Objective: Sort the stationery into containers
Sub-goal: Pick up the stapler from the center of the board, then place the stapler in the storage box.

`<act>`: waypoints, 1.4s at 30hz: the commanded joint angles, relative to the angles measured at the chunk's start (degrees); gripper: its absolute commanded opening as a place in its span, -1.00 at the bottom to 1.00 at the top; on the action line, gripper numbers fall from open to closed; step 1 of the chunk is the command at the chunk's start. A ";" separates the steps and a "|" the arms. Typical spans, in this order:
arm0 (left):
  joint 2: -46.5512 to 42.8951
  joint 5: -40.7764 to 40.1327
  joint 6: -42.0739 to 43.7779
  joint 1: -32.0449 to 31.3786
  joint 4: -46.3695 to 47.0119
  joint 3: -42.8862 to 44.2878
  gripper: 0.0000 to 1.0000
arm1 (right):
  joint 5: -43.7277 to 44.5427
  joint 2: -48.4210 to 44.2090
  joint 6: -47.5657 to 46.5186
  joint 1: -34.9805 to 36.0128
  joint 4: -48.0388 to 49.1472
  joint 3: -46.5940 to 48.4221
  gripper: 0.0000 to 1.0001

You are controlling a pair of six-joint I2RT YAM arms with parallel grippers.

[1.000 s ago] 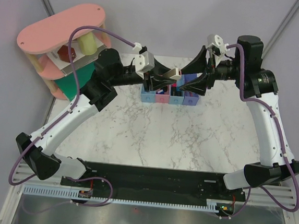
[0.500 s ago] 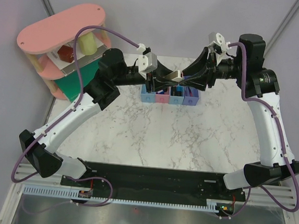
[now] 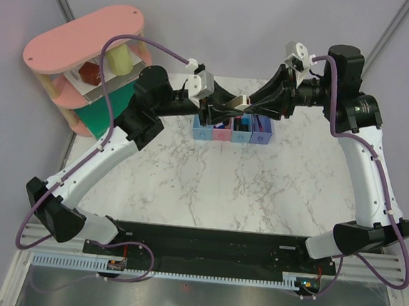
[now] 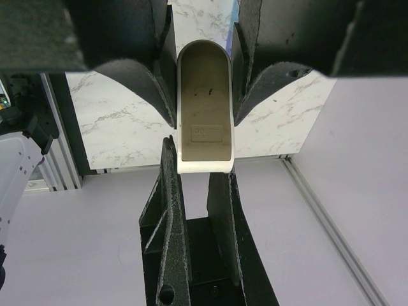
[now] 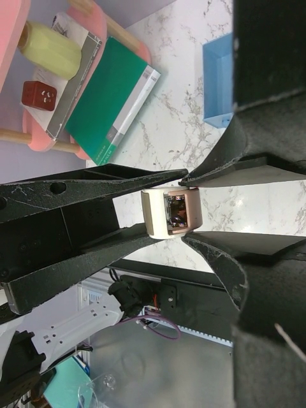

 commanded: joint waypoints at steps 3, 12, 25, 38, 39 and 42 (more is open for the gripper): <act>-0.55 0.78 0.83 -0.50 -0.82 -1.08 -0.11 | 1.07 -0.55 3.98 0.33 4.71 1.11 -1.00; -2.66 2.10 2.85 -0.50 -3.64 -3.72 0.28 | 1.51 -0.47 6.88 0.24 7.35 0.76 -1.00; -1.53 -2.64 9.18 -1.28 -11.37 -1.17 0.24 | 2.39 -0.47 9.26 0.24 9.72 -0.56 -1.00; -4.68 -10.20 12.96 -0.50 -17.08 -4.42 0.13 | 13.10 0.15 6.80 -0.11 9.72 -4.50 -1.00; -5.30 -10.46 14.00 -0.50 -17.52 -5.03 0.12 | 15.90 0.32 6.01 -0.19 9.20 -4.86 -1.00; -6.53 -13.10 16.46 -0.32 -20.33 -5.04 0.08 | 20.91 1.81 0.31 -0.19 3.06 -3.99 -1.00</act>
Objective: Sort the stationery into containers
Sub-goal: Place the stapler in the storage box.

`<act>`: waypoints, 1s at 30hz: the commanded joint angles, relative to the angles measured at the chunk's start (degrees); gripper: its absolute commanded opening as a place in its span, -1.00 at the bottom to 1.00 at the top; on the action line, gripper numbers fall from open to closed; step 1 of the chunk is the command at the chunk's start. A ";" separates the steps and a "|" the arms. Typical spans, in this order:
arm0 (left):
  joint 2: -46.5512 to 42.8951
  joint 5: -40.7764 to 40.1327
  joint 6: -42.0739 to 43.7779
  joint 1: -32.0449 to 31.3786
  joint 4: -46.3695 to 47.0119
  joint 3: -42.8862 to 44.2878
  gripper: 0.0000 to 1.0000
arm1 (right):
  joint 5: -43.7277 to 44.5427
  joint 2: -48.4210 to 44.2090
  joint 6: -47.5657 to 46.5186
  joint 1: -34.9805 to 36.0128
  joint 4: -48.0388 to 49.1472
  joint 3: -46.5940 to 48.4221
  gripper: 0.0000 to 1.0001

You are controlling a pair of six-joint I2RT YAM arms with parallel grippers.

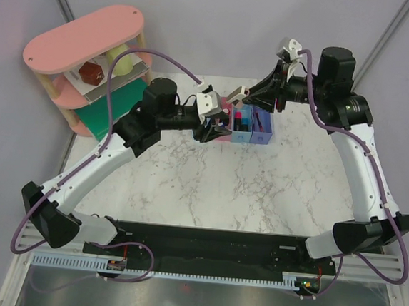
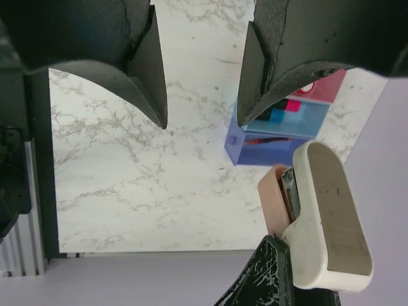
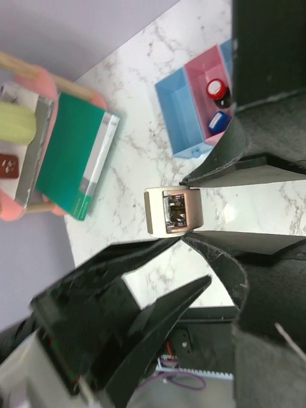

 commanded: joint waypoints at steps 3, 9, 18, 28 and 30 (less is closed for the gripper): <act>-4.85 -8.04 7.56 0.84 -5.90 -0.29 -0.02 | 11.70 3.66 -12.80 -0.17 -11.98 2.69 -1.00; -6.09 -16.48 11.42 2.42 -9.15 -1.61 -0.08 | 21.10 4.63 -18.08 -0.17 -15.42 -0.73 -1.00; -6.97 -22.19 13.90 6.37 -11.26 -2.05 0.07 | 37.45 11.92 -21.59 -0.17 -14.80 -0.65 -1.00; -9.69 -24.93 14.78 11.82 -13.11 -6.26 0.09 | 47.48 22.89 -25.99 6.85 -16.02 7.94 -1.00; -11.09 -24.75 14.78 12.88 -13.11 -7.15 0.09 | 47.48 27.10 -26.08 8.26 -17.26 11.46 -1.00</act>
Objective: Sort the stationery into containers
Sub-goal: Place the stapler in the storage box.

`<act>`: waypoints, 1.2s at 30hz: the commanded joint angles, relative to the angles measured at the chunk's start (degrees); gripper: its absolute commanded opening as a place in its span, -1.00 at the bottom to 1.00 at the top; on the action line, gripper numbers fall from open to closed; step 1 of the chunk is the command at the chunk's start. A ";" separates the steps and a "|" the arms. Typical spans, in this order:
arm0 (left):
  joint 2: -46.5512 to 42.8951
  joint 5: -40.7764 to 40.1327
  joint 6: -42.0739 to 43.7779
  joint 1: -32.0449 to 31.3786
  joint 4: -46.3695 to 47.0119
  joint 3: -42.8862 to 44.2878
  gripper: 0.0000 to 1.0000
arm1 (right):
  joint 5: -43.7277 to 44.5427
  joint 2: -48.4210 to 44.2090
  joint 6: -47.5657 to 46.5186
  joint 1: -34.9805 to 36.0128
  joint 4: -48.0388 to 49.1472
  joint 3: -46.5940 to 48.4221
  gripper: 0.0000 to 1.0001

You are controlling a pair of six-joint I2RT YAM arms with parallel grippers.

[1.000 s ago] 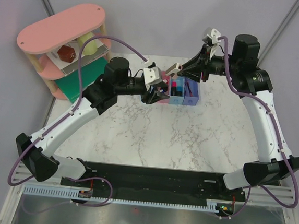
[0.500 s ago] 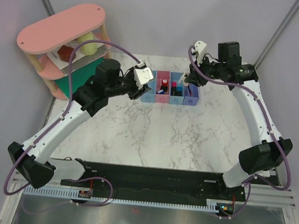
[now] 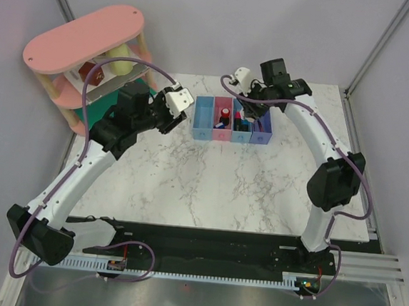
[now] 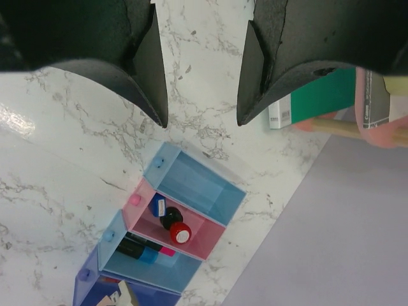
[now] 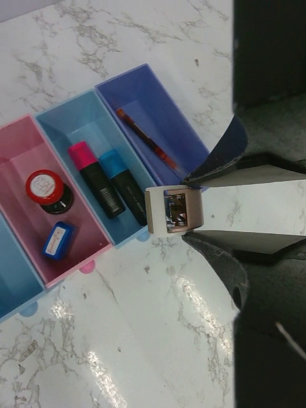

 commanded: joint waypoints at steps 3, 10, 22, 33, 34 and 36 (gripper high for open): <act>-5.53 -0.86 2.14 2.55 -0.63 -3.44 0.09 | 3.59 10.35 -2.72 5.01 -3.20 17.83 -1.00; -10.63 -0.16 2.76 3.87 -2.21 -7.31 0.09 | 6.14 19.42 -3.86 10.11 -3.65 26.22 -1.00; -16.34 -3.23 3.38 4.13 2.26 -14.43 0.07 | 3.42 23.91 -0.44 14.42 6.28 24.02 -1.00; -22.40 -5.08 2.49 4.31 3.76 -16.10 0.07 | 4.47 29.36 0.36 16.01 11.64 26.31 -1.00; -22.67 -5.08 2.15 4.31 3.59 -16.01 0.07 | 4.65 29.62 0.44 16.09 11.91 26.31 -1.00; -23.11 -4.99 1.88 4.31 3.32 -16.01 0.07 | 4.65 30.24 0.88 16.18 12.79 26.31 -1.00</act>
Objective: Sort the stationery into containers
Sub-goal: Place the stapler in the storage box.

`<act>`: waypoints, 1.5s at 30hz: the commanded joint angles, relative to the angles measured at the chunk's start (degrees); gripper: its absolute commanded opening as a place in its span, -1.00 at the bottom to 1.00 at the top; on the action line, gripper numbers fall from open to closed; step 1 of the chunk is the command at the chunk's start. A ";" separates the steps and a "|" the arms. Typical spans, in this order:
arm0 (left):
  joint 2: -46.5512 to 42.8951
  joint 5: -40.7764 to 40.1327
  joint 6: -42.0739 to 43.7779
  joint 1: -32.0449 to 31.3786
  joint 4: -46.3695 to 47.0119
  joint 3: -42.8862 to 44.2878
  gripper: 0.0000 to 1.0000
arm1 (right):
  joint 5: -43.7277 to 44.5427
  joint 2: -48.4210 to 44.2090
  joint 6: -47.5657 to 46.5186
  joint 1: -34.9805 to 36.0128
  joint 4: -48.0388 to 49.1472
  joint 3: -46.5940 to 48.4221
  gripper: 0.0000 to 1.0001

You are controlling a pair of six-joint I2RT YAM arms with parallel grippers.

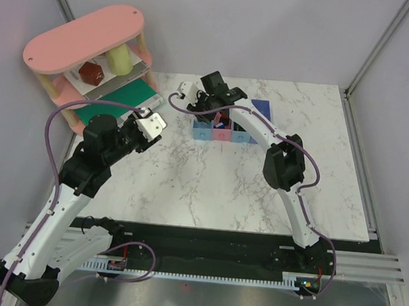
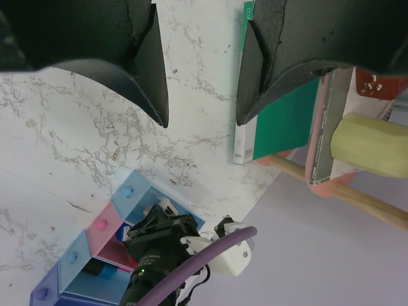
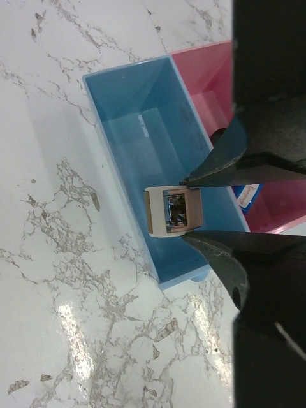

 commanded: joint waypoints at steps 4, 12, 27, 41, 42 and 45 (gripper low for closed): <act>-1.83 -1.41 -0.02 0.37 1.55 0.12 0.07 | 0.17 1.24 1.78 0.84 5.93 2.24 -1.00; -1.21 -1.50 -0.64 0.29 1.72 0.56 0.06 | 1.83 1.76 1.43 1.89 8.13 1.98 -1.00; -1.39 -0.97 -0.99 0.29 1.73 0.56 0.06 | 9.04 0.10 1.96 1.10 11.47 -5.58 -1.00; -1.83 -0.71 -1.34 0.37 1.73 -0.41 0.06 | 10.36 1.24 2.75 0.58 12.70 -6.72 -1.00; -1.83 -0.71 -1.34 0.37 1.73 -0.41 0.06 | 10.36 1.32 2.92 0.58 12.79 -6.63 -1.00; -1.83 -0.80 -1.34 0.37 1.81 -0.58 0.05 | 10.10 1.68 3.28 0.49 13.14 -6.55 -0.99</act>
